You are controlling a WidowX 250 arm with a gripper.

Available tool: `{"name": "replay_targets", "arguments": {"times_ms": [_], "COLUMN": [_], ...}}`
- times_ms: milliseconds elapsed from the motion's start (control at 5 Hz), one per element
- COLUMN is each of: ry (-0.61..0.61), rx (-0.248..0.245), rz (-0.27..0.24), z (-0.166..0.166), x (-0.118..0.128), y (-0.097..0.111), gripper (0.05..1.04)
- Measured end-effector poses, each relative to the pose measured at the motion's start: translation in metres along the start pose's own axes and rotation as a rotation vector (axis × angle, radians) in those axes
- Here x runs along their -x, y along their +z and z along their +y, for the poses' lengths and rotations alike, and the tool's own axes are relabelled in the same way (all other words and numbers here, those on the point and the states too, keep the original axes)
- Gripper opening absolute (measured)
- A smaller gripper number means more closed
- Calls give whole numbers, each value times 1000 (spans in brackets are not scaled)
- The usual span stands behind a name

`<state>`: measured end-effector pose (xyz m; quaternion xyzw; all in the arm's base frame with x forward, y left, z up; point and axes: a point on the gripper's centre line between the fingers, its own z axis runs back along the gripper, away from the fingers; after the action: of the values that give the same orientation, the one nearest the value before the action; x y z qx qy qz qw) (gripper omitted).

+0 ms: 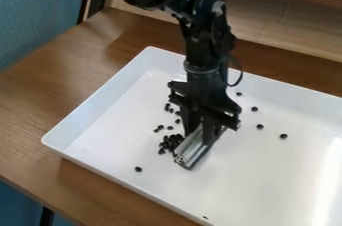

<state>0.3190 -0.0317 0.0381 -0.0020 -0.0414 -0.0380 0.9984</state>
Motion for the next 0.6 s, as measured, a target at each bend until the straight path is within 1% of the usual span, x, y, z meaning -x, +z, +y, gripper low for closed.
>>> {"name": "replay_targets", "arguments": {"times_ms": [600], "ry": [15], "rx": [-10], "rz": [-9], "z": [23], "x": [4], "y": [-4], "gripper": [366]}}
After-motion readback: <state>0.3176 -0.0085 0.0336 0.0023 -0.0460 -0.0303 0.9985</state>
